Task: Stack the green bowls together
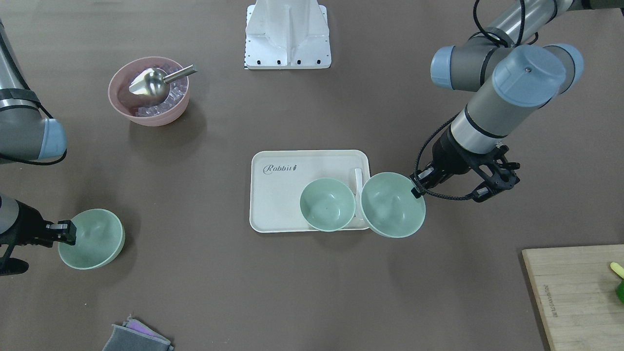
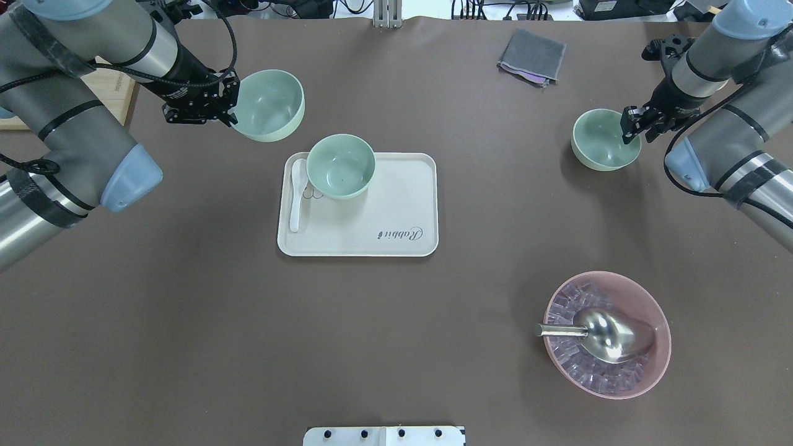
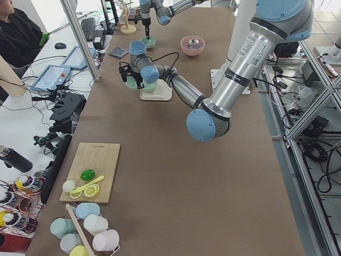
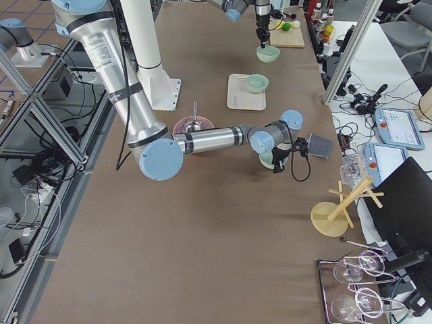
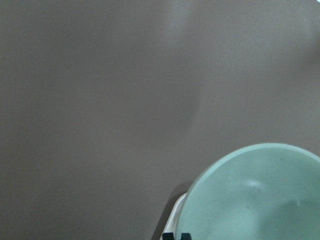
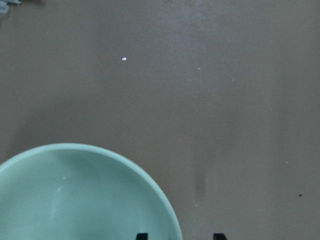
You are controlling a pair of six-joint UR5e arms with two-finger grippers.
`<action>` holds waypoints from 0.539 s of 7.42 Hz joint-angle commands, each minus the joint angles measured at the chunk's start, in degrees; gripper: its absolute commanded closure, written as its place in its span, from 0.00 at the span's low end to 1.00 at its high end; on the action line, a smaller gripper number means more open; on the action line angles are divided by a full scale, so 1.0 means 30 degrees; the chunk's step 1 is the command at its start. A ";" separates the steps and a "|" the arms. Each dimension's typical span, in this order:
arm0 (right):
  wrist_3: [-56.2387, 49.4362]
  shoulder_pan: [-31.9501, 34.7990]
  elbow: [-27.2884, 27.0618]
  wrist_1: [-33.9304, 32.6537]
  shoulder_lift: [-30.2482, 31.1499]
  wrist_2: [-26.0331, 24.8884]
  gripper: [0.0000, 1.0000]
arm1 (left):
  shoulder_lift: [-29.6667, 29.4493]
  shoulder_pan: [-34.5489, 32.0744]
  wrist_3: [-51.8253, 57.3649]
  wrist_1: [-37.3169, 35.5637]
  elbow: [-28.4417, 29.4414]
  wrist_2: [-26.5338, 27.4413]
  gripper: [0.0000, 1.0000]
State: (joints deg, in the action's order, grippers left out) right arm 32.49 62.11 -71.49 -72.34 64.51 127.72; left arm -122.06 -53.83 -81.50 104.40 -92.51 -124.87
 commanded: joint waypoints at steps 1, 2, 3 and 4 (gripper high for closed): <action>-0.0018 -0.0020 -0.0017 0.0001 0.0001 0.0082 0.71 | -0.0006 0.0014 -0.0020 0.0005 -0.0012 0.0020 1.00; -0.0018 -0.0020 -0.0075 0.0001 0.0001 0.0140 0.72 | -0.0006 0.0014 -0.0020 0.0005 -0.0012 -0.0009 1.00; -0.0018 -0.0020 -0.0076 0.0001 0.0001 0.0141 0.71 | -0.0006 0.0043 -0.0020 0.0005 -0.0012 -0.0009 1.00; -0.0018 -0.0020 -0.0134 0.0001 0.0001 0.0199 0.71 | -0.0006 0.0044 -0.0020 0.0005 -0.0012 -0.0009 1.00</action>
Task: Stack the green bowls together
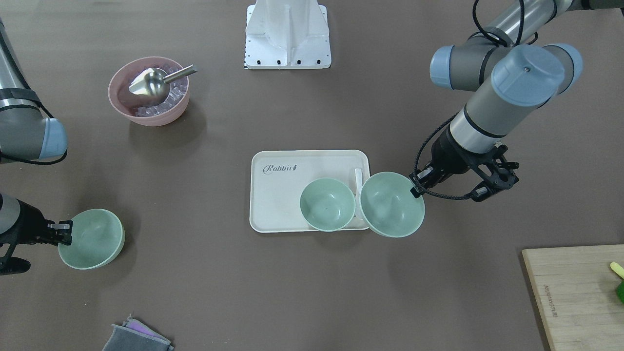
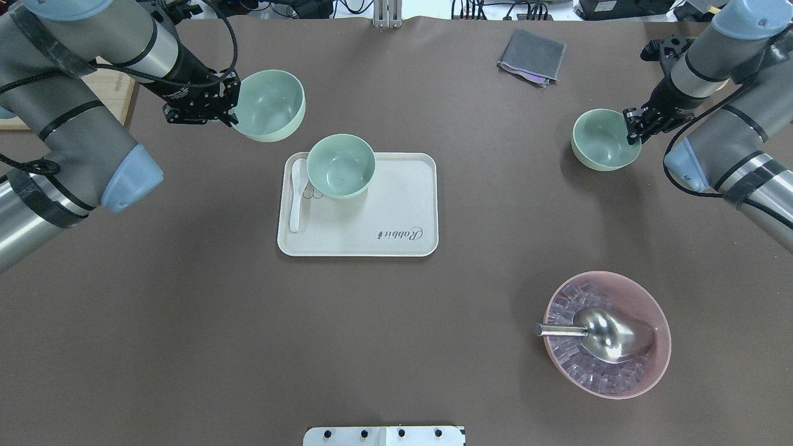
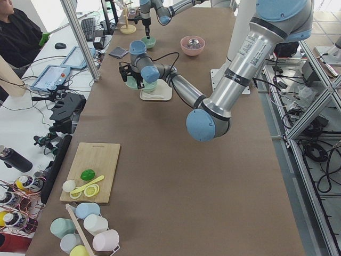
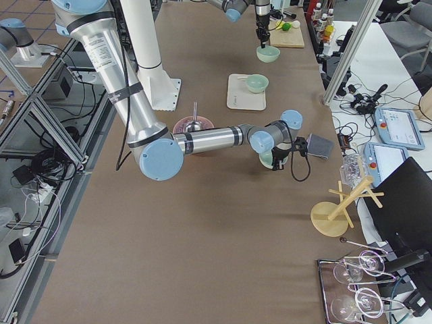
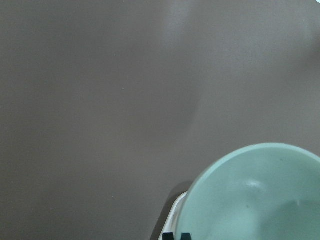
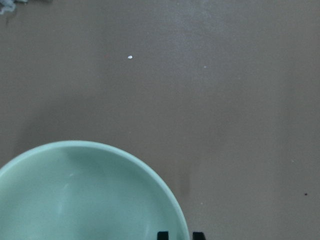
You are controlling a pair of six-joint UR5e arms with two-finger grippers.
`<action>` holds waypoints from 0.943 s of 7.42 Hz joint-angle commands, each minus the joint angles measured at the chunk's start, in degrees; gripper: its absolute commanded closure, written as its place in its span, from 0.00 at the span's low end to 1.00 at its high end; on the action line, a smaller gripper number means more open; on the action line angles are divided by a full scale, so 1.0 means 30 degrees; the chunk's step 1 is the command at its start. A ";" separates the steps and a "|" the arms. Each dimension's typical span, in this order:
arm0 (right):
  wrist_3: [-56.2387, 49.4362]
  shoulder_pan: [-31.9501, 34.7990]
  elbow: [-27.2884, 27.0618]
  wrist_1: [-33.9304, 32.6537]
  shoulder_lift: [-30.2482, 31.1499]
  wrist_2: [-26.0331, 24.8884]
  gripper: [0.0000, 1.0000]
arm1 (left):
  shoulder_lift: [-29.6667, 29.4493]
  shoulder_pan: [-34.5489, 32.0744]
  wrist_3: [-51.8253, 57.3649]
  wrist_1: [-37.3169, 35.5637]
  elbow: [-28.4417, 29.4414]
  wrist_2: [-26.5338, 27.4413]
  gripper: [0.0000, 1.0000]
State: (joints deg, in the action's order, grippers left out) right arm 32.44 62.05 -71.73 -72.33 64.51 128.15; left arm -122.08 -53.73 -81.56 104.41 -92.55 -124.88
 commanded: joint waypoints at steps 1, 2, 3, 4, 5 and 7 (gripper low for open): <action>-0.0001 0.0028 -0.0083 0.0000 0.0000 0.0056 0.71 | 0.0000 0.0011 0.0000 0.0000 0.0000 0.0025 1.00; -0.0001 0.0028 -0.0083 0.0000 0.0000 0.0056 0.71 | 0.0000 0.0011 0.0000 0.0000 0.0000 0.0026 1.00; -0.0001 0.0028 -0.0112 0.0029 0.0000 0.0114 0.71 | 0.0000 0.0011 0.0000 -0.0029 0.0000 -0.0003 1.00; -0.0001 0.0057 -0.0142 0.0029 0.0000 0.0115 0.71 | 0.0000 -0.0018 0.0000 -0.0029 0.0000 0.0025 1.00; -0.0001 0.0086 -0.0171 0.0029 0.0000 0.0144 0.71 | 0.0000 0.0011 0.0000 -0.0029 0.0000 0.0026 1.00; -0.0001 0.0174 -0.0435 0.0000 0.0029 0.0581 0.71 | 0.0000 -0.0018 0.0000 -0.0029 -0.0029 0.0026 1.00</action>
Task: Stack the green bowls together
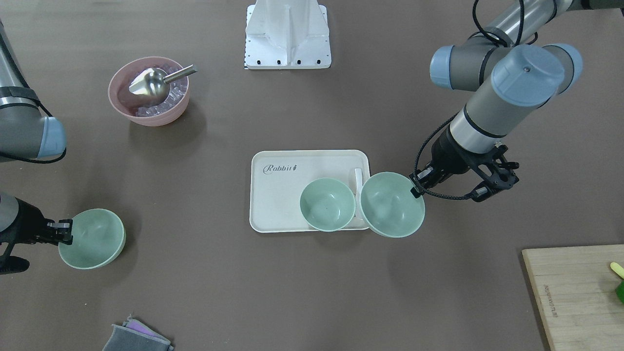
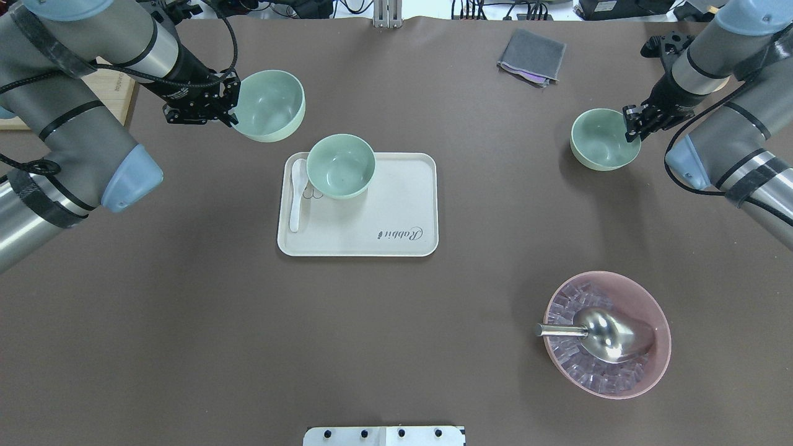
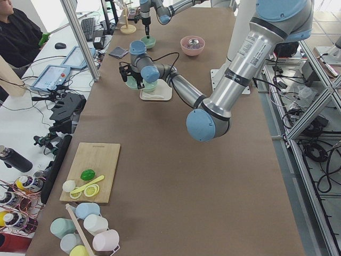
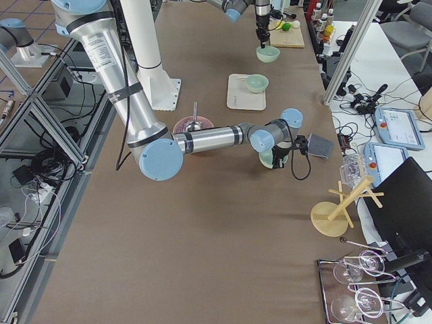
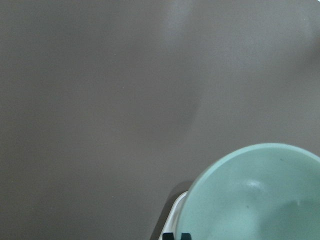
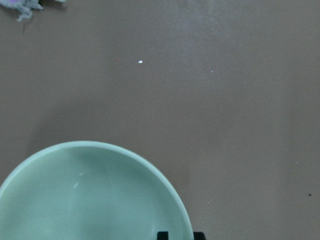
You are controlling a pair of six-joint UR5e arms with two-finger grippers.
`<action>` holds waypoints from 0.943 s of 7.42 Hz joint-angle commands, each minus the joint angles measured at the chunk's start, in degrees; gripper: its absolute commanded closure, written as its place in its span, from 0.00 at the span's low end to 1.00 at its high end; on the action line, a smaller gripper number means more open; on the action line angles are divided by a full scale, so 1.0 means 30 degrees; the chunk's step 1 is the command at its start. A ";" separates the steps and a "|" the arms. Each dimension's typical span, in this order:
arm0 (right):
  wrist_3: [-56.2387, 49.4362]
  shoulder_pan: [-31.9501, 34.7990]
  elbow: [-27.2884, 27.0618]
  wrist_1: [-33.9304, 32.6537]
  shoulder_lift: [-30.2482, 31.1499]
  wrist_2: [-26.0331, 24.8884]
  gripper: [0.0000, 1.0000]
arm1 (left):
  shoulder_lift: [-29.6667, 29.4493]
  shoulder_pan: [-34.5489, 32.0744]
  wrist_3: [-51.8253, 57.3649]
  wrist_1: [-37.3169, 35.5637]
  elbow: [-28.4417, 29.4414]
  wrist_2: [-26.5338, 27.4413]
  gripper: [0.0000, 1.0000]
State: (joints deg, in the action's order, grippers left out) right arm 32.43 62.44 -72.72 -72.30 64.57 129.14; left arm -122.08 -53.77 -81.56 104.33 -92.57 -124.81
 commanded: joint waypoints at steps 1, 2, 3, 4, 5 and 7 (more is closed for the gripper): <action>0.0029 0.0047 -0.0078 -0.0010 0.0010 0.0225 0.71 | 0.0000 -0.0008 0.0000 0.0000 0.0008 -0.0028 1.00; 0.0000 0.0047 -0.0078 -0.0010 0.0039 0.0225 0.71 | 0.0000 -0.0008 0.0000 -0.0029 0.0009 -0.0028 1.00; 0.0029 0.0047 -0.0078 -0.0010 0.0040 0.0225 0.82 | 0.0000 -0.0008 0.0000 -0.0029 0.0009 -0.0028 1.00; 0.0029 0.0076 -0.0078 -0.0010 0.0040 0.0225 0.96 | 0.0000 -0.0008 0.0000 0.0000 -0.0020 -0.0028 1.00; 0.0029 0.0106 -0.0107 -0.0010 0.0040 0.0283 0.97 | 0.0000 -0.0008 0.0000 -0.0029 -0.0021 -0.0028 1.00; 0.0000 0.0164 -0.0224 -0.0039 0.0039 0.0342 1.00 | 0.0000 -0.0008 0.0000 -0.0349 -0.0224 -0.0028 1.00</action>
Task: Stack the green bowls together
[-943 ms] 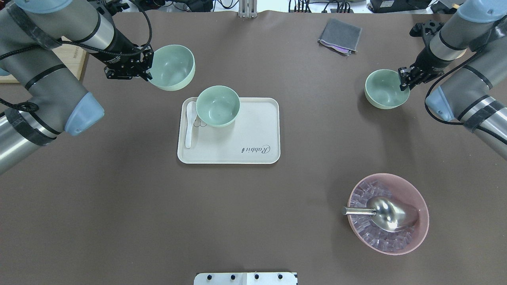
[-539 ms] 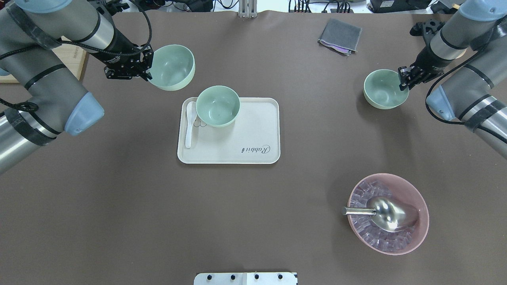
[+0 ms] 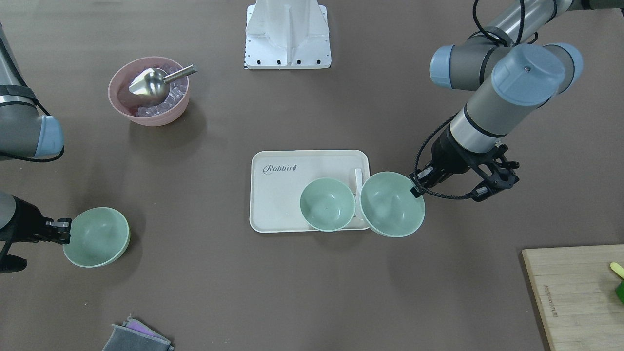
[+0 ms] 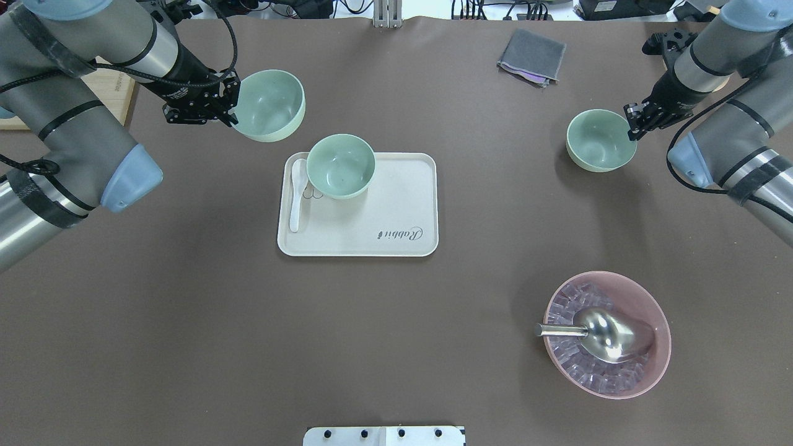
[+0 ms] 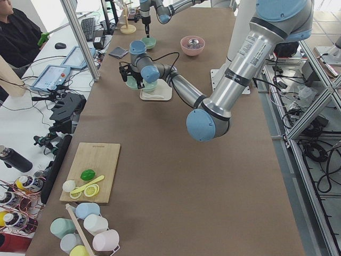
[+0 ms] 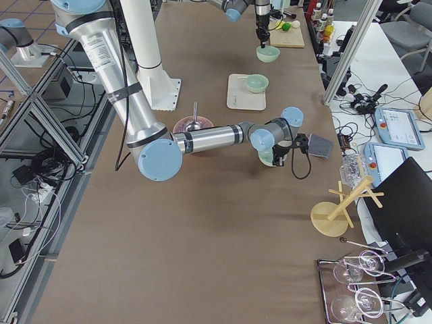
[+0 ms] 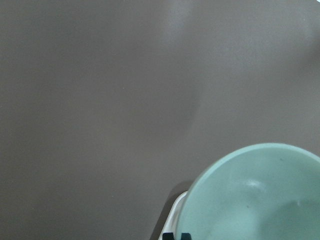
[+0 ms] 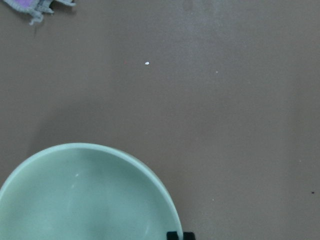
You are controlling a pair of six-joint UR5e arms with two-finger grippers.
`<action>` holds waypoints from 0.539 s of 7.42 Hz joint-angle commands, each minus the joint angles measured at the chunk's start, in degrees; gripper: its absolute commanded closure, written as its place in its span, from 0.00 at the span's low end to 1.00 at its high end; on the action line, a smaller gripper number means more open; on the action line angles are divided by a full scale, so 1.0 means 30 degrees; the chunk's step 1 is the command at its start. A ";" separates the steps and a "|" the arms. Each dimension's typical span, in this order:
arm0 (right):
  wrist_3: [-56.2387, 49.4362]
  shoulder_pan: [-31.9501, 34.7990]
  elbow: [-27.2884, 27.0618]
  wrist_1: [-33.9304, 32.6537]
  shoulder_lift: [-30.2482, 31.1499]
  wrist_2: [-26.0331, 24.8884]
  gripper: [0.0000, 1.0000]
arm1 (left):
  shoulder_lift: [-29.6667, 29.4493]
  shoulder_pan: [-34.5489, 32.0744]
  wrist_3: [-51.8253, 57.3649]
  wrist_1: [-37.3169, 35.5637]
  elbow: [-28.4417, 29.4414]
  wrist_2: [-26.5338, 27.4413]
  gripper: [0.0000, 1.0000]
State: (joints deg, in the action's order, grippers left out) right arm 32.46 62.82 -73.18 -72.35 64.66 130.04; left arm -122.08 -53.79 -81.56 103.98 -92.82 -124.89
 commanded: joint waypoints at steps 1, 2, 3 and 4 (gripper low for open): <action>-0.0011 0.0240 -0.0068 -0.0023 0.0009 0.0736 1.00 | 0.0000 0.0000 0.0000 -0.0438 -0.0317 0.0000 1.00; 0.0018 0.0619 -0.0068 -0.0023 -0.0020 0.1643 1.00 | 0.0000 0.0029 0.0000 -0.0469 -0.0318 0.0000 1.00; 0.0019 0.0826 -0.0068 -0.0023 -0.0021 0.2290 1.00 | 0.0000 0.0116 0.0000 -0.0469 -0.0289 0.0058 1.00; 0.0048 0.0886 -0.0068 -0.0197 -0.0369 0.2586 1.00 | 0.0000 0.0465 -0.0029 -0.0469 -0.0289 0.0494 1.00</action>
State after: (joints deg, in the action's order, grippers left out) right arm 32.53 64.93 -73.38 -72.53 64.38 135.95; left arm -122.08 -53.32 -81.58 102.62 -93.68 -124.49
